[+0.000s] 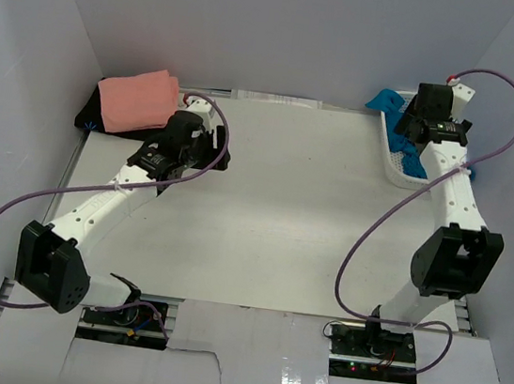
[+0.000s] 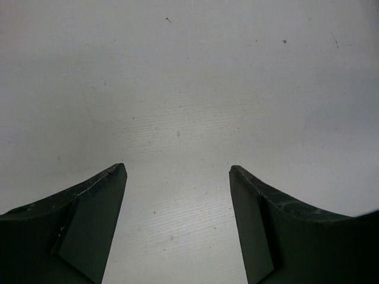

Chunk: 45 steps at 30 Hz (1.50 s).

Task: Fold and stack the t-shirts
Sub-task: Grab crumpled tshirt from bin with the right arm

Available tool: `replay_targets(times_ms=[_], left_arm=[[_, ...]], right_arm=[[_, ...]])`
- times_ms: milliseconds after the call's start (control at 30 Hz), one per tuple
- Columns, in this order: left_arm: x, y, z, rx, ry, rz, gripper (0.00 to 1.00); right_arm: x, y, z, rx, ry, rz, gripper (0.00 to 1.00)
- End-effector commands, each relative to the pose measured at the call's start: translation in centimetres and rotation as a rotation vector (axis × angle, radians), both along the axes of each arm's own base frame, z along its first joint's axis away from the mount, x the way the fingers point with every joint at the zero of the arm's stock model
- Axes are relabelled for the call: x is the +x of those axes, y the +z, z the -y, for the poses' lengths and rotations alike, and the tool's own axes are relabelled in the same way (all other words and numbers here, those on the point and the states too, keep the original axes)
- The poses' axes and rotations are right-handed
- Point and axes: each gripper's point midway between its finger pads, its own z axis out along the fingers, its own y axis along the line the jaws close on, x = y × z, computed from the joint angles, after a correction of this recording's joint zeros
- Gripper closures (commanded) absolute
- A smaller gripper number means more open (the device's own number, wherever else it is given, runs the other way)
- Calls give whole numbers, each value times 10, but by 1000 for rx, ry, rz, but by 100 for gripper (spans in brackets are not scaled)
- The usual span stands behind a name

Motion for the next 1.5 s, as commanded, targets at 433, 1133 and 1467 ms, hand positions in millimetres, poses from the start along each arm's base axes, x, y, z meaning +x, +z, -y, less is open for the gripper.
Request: replay_targets(times_ms=[433, 1133, 1467], left_arm=[[-12, 40, -5, -40, -5, 101, 19], [-10, 30, 0, -36, -23, 72, 18], [-8, 22, 3, -33, -37, 50, 18]], right_arm=[[137, -105, 46, 82, -94, 30, 4], [150, -177, 89, -87, -177, -104, 92], [180, 20, 54, -115, -108, 274, 91]])
